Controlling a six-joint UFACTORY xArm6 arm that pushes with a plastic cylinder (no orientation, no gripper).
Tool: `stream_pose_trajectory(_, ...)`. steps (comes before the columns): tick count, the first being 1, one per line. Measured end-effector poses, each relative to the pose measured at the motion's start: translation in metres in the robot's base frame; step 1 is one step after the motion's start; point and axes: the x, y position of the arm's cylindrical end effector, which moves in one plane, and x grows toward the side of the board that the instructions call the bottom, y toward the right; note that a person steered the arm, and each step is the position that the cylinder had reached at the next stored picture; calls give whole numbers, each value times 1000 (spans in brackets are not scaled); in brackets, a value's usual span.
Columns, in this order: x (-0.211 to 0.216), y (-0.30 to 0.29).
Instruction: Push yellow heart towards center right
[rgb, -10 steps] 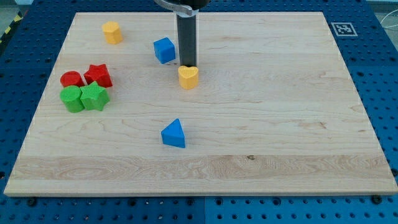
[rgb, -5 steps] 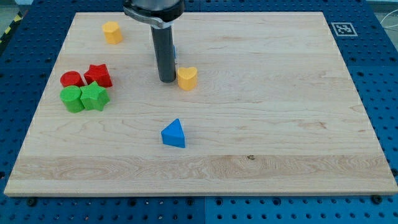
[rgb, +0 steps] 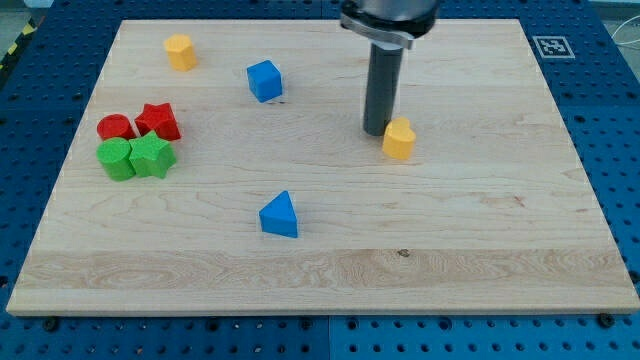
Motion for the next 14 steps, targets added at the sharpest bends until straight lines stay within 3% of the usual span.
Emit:
stream_pose_trajectory(3, -5, 66)
stream_pose_trajectory(6, -12, 26)
stream_pose_trajectory(9, 51, 25)
stream_pose_trajectory(11, 55, 0)
stream_pose_trajectory(12, 77, 2)
stream_pose_trajectory(14, 63, 25)
